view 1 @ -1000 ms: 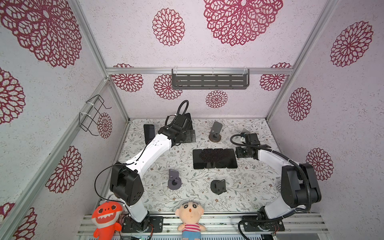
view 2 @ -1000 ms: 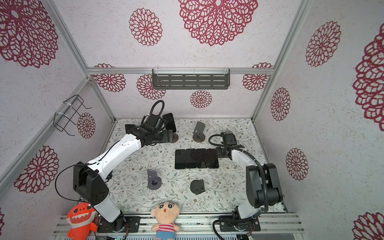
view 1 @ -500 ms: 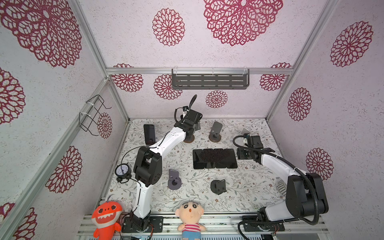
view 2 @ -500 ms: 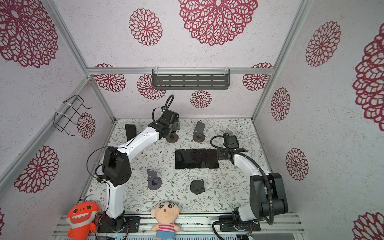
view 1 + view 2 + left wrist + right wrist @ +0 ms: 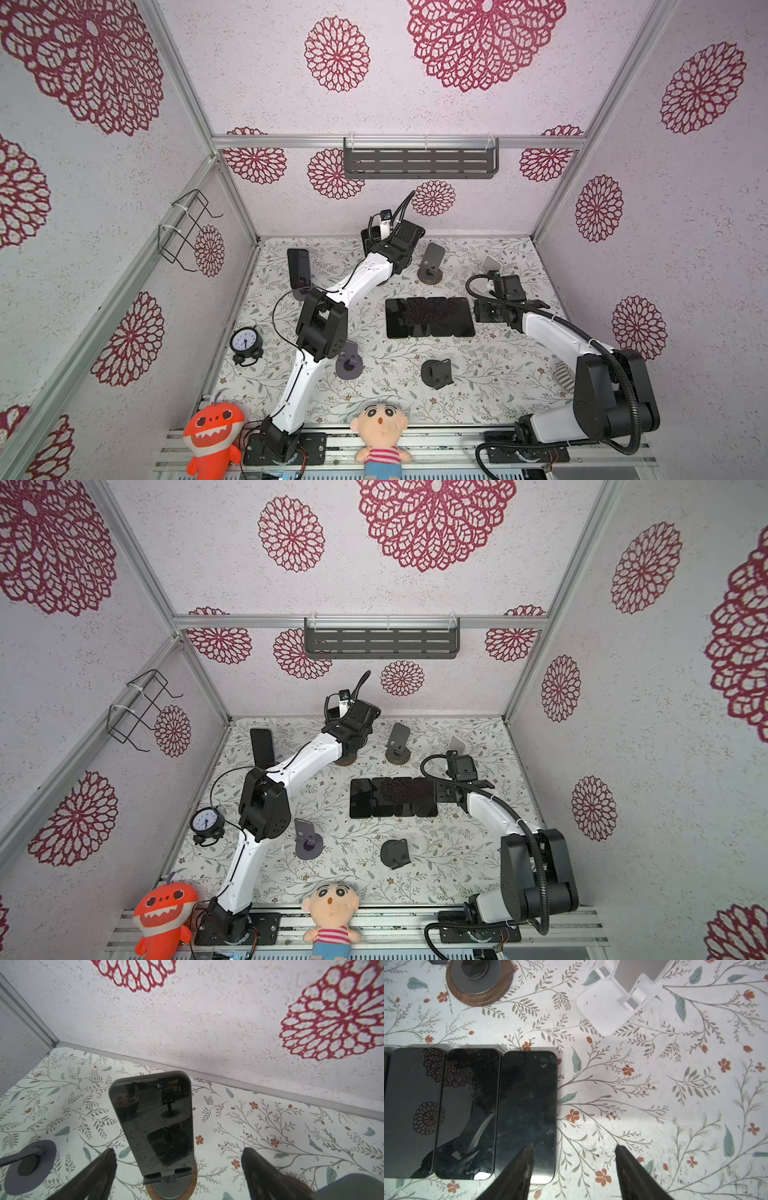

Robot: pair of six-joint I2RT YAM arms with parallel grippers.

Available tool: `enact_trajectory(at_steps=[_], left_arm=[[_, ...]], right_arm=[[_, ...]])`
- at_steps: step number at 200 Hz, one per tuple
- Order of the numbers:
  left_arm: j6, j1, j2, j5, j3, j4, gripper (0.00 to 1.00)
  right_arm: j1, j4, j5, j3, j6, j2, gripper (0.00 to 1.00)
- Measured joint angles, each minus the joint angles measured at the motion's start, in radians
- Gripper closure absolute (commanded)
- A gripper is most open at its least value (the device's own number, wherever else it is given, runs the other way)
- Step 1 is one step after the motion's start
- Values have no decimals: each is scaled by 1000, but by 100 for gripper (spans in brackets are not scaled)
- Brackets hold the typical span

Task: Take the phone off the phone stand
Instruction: 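Move the left gripper to a black phone standing on a wooden-based stand, then grip the standing phone with the left gripper and lift it off the stand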

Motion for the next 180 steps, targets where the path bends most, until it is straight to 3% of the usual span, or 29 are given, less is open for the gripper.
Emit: enact_trajectory(at_steps=[83, 180], left_arm=[[5, 0, 48, -91, 28, -4, 3], [-8, 21, 55, -96, -11, 16, 3]], right_arm=[[0, 15, 8, -16, -4, 0, 34], [0, 34, 8, -50, -12, -29, 34]])
